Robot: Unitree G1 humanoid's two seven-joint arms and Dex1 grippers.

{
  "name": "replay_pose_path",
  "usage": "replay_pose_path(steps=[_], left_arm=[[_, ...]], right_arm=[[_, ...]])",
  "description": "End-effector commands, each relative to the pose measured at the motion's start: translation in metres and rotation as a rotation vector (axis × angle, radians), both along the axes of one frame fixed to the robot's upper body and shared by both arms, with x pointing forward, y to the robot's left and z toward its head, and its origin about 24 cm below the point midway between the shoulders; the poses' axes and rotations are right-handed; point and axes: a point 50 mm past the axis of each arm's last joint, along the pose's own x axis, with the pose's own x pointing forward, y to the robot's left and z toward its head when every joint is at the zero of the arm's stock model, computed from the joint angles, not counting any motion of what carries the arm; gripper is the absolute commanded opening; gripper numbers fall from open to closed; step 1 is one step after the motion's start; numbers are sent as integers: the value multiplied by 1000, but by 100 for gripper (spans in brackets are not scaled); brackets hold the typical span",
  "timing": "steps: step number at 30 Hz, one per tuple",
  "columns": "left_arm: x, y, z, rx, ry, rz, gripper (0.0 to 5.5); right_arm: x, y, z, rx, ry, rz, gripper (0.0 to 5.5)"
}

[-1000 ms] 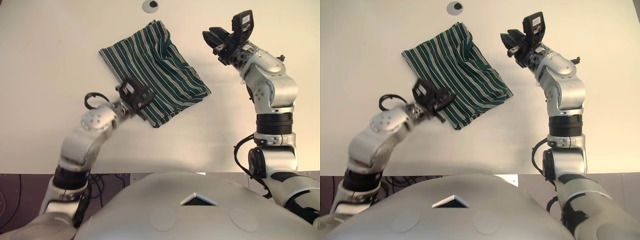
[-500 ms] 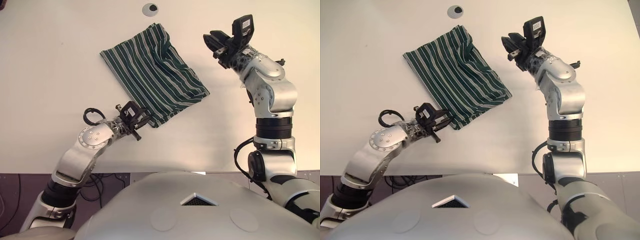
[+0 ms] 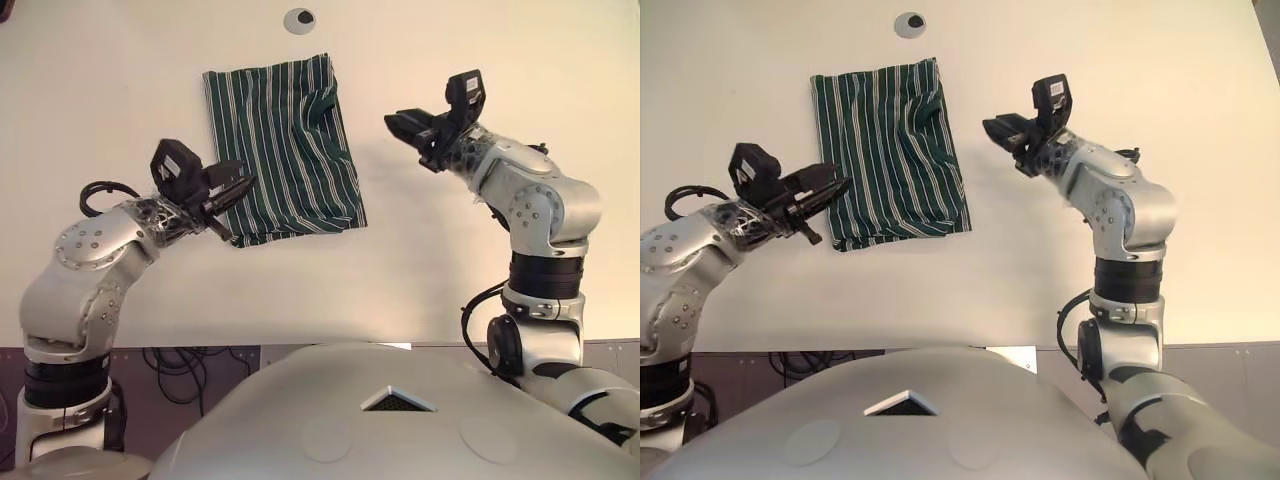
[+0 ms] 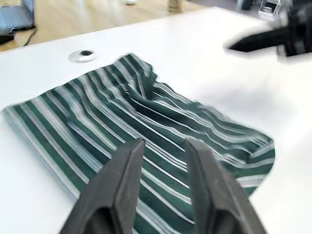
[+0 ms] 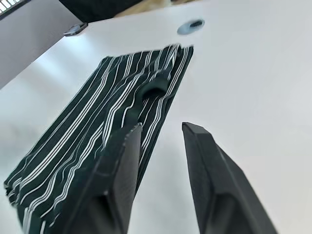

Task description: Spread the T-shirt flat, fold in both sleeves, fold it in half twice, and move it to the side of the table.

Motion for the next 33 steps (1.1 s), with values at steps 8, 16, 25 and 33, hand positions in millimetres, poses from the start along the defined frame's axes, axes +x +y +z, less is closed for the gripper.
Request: replay_pose_path(steps=[8,16,25,33], left_arm=[[-41,25,-30,-190,430,285,257],[-51,24,-49,-242,586,408,257],[-56,6,-52,-320,609,391,179],[-66,4,-57,-329,635,406,133]], right_arm=[[-56,11,-29,94,407,-17,279],[-64,26,-33,145,505,-6,279],[-60,34,-29,181,522,35,192],[-60,21,-28,224,521,31,155]])
